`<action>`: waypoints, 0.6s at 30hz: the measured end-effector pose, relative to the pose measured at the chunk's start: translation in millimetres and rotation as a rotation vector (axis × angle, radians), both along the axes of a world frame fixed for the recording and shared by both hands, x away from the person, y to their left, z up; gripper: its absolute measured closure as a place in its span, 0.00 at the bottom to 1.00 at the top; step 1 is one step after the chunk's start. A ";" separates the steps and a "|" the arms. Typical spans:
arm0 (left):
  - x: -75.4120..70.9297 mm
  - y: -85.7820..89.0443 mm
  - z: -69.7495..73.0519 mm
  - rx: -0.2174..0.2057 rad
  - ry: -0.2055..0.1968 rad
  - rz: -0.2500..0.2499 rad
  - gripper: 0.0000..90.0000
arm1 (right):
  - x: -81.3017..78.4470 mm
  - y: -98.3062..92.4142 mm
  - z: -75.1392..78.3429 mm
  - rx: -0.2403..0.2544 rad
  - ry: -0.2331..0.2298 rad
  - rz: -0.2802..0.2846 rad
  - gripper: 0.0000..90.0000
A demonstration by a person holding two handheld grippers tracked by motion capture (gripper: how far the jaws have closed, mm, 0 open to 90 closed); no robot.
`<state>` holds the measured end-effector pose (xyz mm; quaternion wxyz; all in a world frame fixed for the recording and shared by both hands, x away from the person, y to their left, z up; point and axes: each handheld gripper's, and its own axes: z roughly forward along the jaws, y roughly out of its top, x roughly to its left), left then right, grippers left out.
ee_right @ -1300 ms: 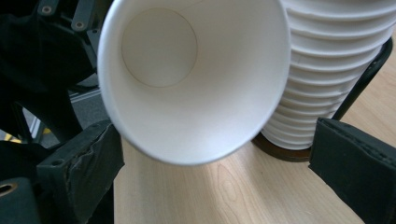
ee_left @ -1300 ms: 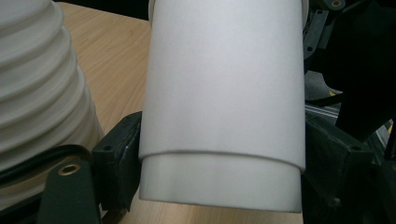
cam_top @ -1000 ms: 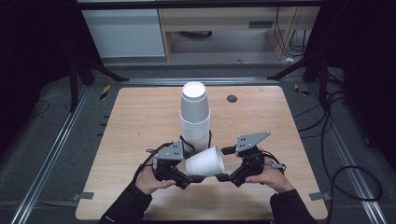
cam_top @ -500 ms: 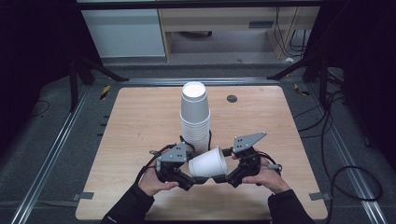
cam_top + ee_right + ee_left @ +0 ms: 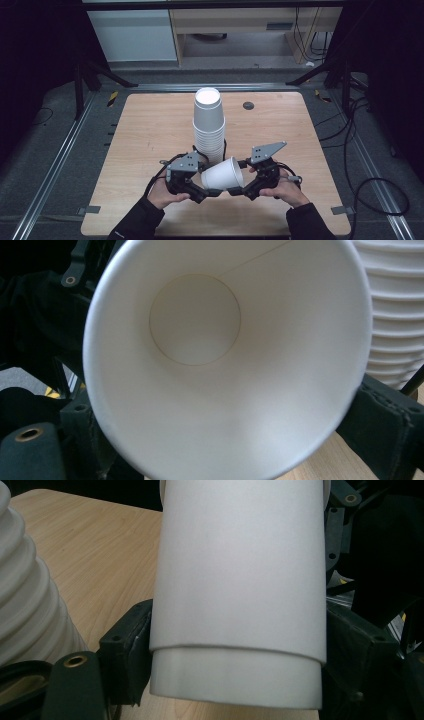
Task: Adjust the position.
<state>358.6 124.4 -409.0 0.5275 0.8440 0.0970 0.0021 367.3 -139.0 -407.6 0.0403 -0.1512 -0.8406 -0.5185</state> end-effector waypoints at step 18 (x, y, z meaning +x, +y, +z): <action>0.0 -0.5 -1.4 0.004 0.019 -0.028 0.25 | 1.0 1.0 -1.3 0.041 0.016 0.017 0.08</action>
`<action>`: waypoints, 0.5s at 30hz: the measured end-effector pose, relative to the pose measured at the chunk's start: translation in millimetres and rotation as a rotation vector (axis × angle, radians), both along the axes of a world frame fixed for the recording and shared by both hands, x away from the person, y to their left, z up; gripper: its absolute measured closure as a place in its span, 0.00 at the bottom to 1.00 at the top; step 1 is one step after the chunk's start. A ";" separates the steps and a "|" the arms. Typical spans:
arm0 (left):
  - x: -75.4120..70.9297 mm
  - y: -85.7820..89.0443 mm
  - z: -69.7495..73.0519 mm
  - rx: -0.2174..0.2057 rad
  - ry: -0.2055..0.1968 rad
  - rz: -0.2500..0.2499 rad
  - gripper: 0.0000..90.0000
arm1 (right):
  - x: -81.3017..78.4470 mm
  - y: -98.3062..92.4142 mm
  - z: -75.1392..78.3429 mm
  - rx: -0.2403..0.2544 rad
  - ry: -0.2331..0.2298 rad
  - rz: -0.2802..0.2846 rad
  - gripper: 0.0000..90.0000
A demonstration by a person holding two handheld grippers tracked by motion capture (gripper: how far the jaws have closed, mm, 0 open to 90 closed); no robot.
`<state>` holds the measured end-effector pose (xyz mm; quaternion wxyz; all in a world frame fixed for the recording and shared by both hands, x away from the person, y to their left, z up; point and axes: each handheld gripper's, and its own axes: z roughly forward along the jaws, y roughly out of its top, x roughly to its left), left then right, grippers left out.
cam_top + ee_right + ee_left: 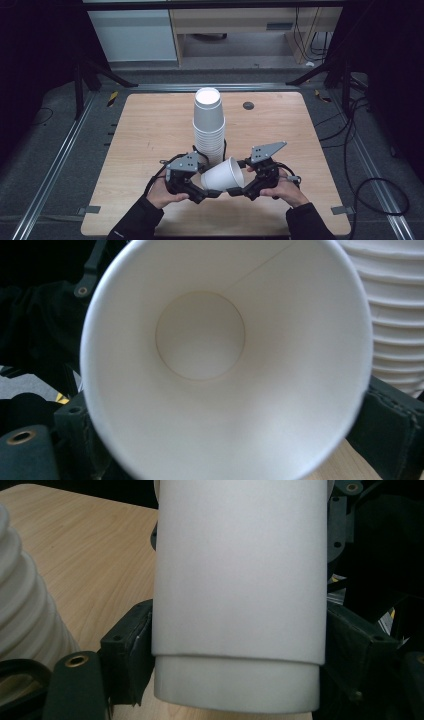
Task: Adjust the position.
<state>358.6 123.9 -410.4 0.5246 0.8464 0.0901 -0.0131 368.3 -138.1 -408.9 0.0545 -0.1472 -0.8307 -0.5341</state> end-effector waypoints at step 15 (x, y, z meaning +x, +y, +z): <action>0.3 -2.9 -2.4 0.010 0.000 -0.023 0.25 | -0.8 4.3 -1.2 0.009 0.007 0.019 0.12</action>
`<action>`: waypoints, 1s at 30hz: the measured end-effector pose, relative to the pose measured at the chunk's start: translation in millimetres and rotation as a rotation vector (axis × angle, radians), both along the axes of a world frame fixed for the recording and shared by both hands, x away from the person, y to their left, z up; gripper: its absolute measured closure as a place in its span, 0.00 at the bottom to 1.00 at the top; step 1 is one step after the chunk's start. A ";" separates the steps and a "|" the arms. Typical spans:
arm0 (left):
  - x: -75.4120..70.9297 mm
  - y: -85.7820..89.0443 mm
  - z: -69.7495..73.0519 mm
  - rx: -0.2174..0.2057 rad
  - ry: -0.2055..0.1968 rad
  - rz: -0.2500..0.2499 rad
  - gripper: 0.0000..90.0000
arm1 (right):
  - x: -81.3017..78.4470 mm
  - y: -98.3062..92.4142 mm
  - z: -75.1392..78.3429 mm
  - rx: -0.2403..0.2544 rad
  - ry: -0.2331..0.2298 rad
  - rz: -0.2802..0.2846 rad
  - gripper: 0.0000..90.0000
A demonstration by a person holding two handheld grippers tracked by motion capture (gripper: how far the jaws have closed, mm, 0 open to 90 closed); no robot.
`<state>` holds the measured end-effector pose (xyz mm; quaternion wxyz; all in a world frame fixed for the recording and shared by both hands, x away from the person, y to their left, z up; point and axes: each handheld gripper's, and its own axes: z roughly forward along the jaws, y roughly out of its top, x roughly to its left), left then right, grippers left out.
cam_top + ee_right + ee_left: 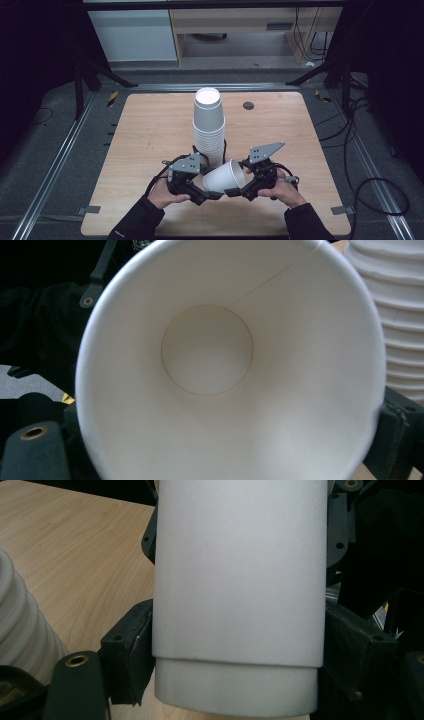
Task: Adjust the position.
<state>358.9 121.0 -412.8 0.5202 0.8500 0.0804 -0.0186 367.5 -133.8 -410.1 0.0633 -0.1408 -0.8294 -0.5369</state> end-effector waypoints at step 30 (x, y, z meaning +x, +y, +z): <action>-0.4 61.3 -5.6 0.085 0.014 0.301 0.16 | 2.0 -34.4 27.0 -0.093 -0.085 -0.211 0.12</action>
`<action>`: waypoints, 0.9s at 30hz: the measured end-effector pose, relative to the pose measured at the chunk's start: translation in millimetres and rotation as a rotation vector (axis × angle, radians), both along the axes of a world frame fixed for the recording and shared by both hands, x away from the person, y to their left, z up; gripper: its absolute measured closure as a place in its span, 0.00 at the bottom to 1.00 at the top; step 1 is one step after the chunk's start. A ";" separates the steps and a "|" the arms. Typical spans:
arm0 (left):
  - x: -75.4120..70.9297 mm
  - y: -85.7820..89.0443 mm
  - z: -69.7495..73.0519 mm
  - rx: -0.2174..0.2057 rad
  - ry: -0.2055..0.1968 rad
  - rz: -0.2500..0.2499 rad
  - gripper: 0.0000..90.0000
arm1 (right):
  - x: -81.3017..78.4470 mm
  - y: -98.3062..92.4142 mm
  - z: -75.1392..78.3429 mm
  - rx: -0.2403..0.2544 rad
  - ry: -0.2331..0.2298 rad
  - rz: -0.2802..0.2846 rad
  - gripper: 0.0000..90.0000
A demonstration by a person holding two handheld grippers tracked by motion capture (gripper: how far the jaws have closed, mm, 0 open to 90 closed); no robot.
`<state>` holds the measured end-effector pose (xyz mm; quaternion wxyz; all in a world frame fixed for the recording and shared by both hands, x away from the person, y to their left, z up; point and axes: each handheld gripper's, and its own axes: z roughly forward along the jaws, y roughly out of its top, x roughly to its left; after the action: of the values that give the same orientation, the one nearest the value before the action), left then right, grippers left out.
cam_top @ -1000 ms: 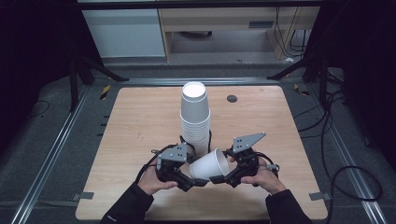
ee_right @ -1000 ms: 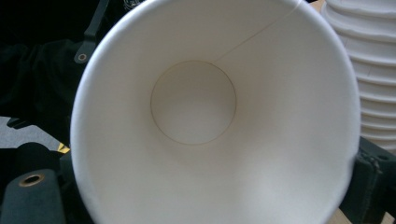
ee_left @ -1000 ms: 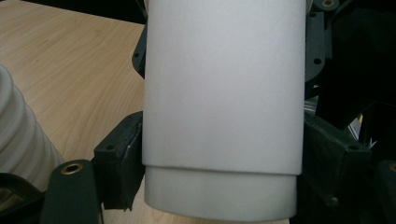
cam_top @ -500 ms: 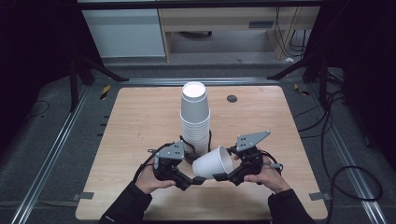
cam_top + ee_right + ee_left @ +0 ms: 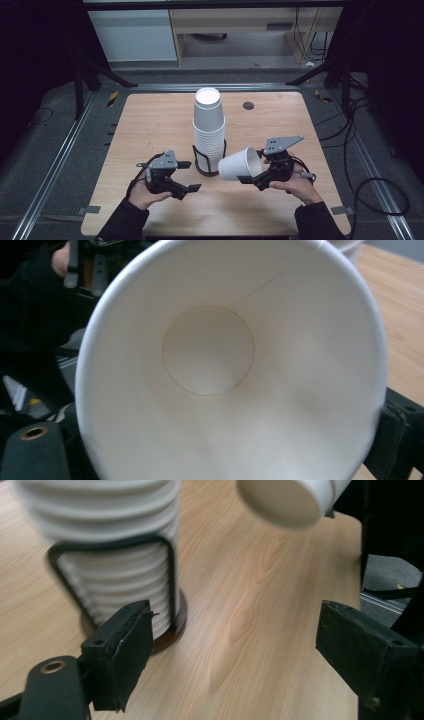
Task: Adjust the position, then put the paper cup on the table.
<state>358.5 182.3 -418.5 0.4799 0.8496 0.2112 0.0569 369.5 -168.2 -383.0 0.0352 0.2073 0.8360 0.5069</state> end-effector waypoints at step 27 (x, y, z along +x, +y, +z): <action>21.1 61.6 -32.4 0.106 0.071 0.423 0.17 | 29.8 -54.2 36.5 -0.189 -0.048 -0.448 0.12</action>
<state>379.6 243.9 -450.8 0.4043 0.8119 0.3982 0.1375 399.3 -222.4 -346.5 0.1860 0.3711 0.8118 0.4107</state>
